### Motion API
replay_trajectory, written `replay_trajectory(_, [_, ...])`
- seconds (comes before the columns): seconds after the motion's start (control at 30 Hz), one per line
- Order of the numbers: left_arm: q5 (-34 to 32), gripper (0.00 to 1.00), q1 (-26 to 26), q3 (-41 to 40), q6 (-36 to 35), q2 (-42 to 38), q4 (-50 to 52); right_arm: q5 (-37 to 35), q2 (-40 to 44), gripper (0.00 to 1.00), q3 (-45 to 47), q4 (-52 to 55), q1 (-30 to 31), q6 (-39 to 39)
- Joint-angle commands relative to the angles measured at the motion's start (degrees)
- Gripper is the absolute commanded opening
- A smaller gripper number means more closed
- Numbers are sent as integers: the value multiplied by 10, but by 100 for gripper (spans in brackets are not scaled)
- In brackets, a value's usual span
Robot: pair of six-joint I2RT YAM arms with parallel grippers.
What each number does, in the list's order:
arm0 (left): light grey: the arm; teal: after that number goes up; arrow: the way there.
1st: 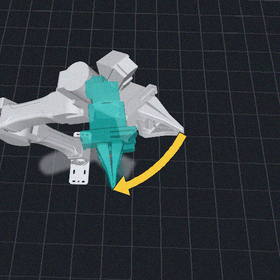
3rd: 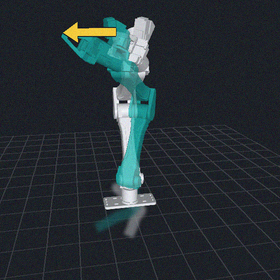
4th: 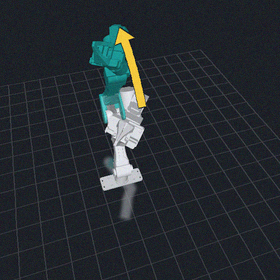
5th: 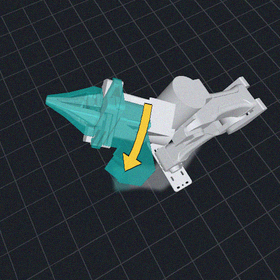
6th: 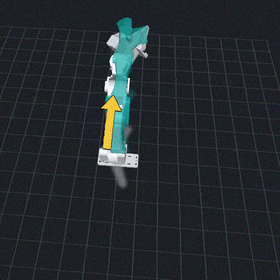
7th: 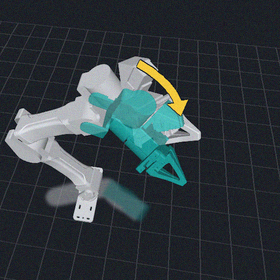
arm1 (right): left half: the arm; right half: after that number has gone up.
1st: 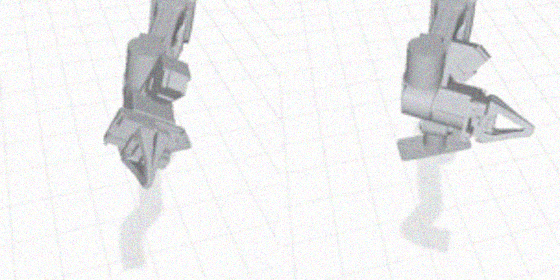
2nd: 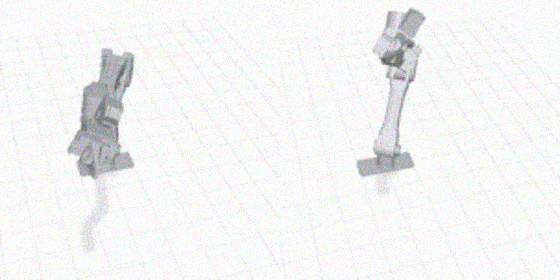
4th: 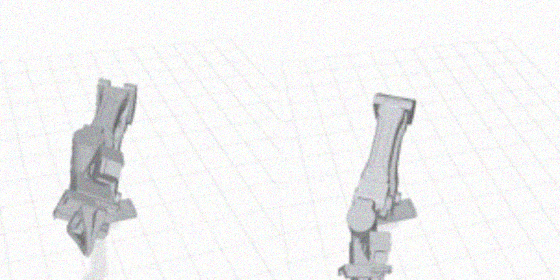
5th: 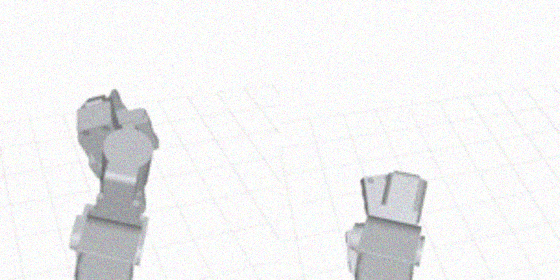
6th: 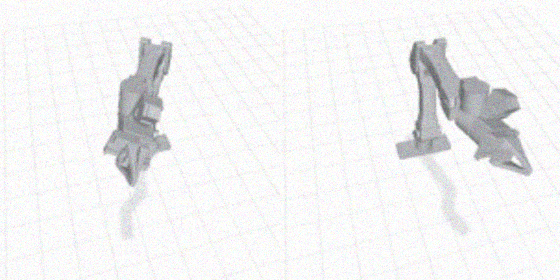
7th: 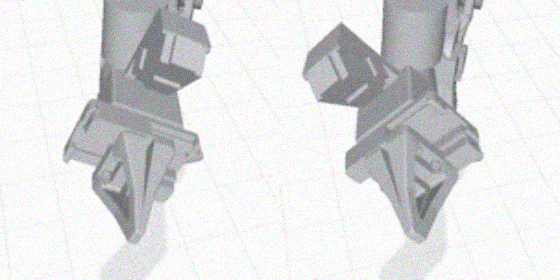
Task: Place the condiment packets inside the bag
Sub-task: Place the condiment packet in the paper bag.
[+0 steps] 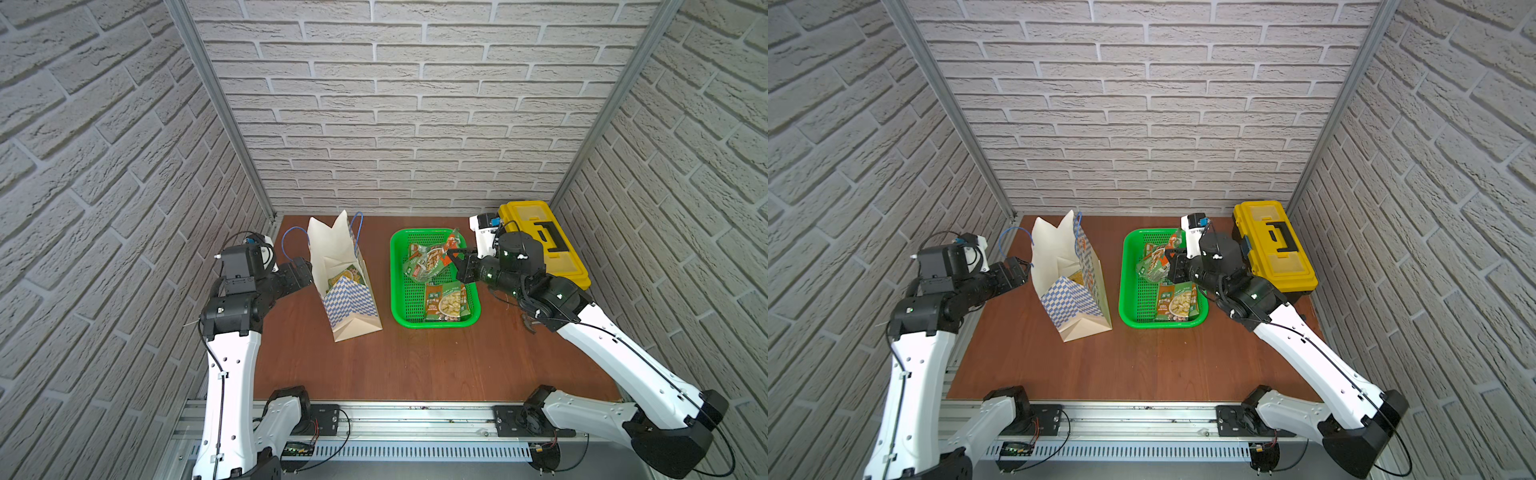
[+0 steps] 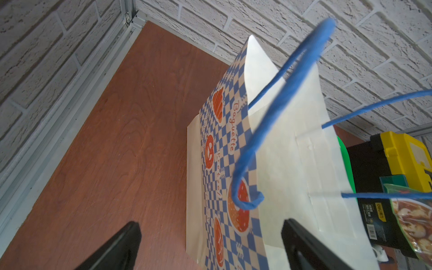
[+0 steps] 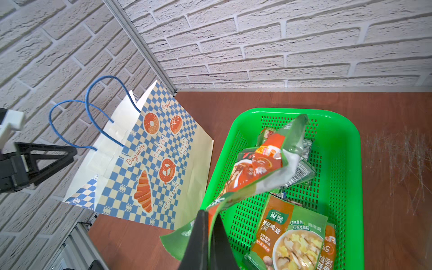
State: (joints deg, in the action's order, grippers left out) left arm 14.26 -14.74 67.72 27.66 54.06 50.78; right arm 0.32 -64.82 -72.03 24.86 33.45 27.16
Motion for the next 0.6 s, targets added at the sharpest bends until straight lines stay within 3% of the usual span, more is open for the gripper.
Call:
replay_trajectory(0.0, [39,98,-15,-27,2,4,-44,49,12,3,-35,-63,1,-7])
replay_trajectory(0.4, [73,98,-36,-82,18,-3,-96,136,-20,3,-108,-143,49,-3])
replay_trajectory(0.57, [84,91,-38,-95,20,-8,-107,139,-63,3,-169,-140,96,-31])
